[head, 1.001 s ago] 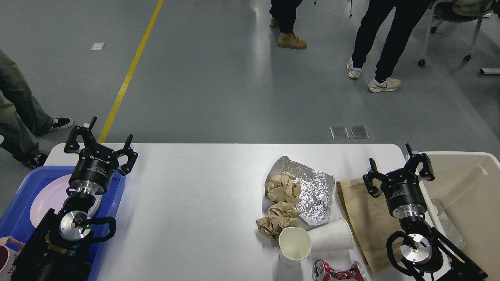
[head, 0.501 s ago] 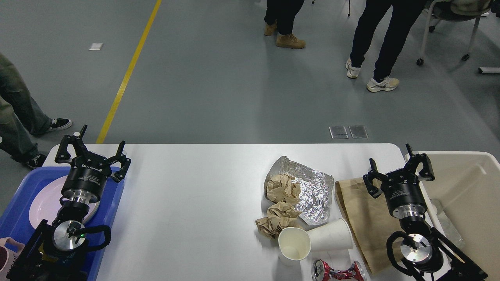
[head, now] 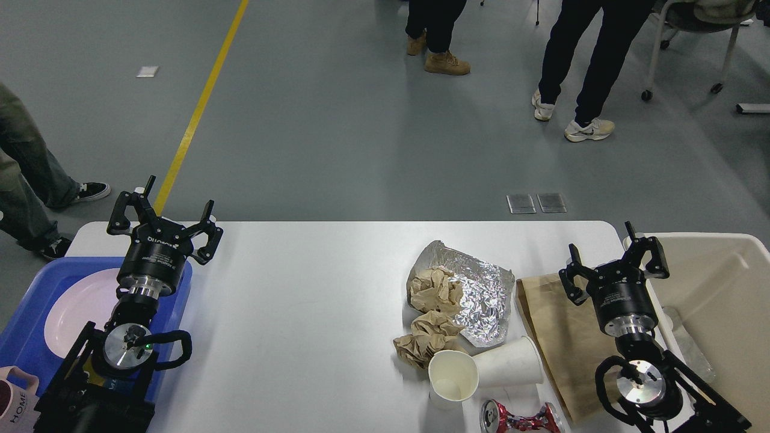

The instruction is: Tidy desktop

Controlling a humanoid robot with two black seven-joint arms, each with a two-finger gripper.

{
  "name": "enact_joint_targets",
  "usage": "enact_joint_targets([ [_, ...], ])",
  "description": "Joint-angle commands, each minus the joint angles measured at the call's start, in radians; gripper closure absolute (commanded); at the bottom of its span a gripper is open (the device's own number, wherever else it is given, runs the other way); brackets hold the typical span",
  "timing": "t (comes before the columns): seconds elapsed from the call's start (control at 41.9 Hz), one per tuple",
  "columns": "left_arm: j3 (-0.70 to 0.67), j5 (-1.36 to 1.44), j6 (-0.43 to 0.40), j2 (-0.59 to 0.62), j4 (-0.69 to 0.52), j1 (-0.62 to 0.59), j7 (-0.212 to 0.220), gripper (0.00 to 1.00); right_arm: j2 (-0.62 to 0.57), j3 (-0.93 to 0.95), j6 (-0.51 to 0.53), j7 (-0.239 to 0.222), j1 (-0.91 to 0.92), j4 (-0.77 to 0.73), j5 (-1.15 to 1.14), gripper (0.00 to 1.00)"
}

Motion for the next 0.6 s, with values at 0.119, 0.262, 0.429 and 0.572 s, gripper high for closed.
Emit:
enact_joint_targets([
  [0.119, 0.001, 0.008, 0.001, -0.002, 0.012, 0.035, -0.007, 0.03, 0.001, 0.0, 0.0, 0.0, 0.0, 0.0, 0.0, 0.0],
  [0.262, -0.007, 0.005, -0.003, 0.009, 0.012, 0.069, -0.007, 0.03, 0.001, 0.0, 0.0, 0.0, 0.0, -0.002, 0.0, 0.0],
  [0.429, -0.011, 0.003, -0.006, 0.014, 0.015, 0.071, -0.005, 0.03, 0.001, 0.0, 0.0, 0.0, 0.0, -0.002, 0.0, 0.0],
  [0.572, -0.019, -0.02, -0.009, 0.015, 0.044, 0.062, -0.004, 0.03, 0.001, 0.0, 0.0, 0.0, 0.0, -0.002, 0.0, 0.0],
])
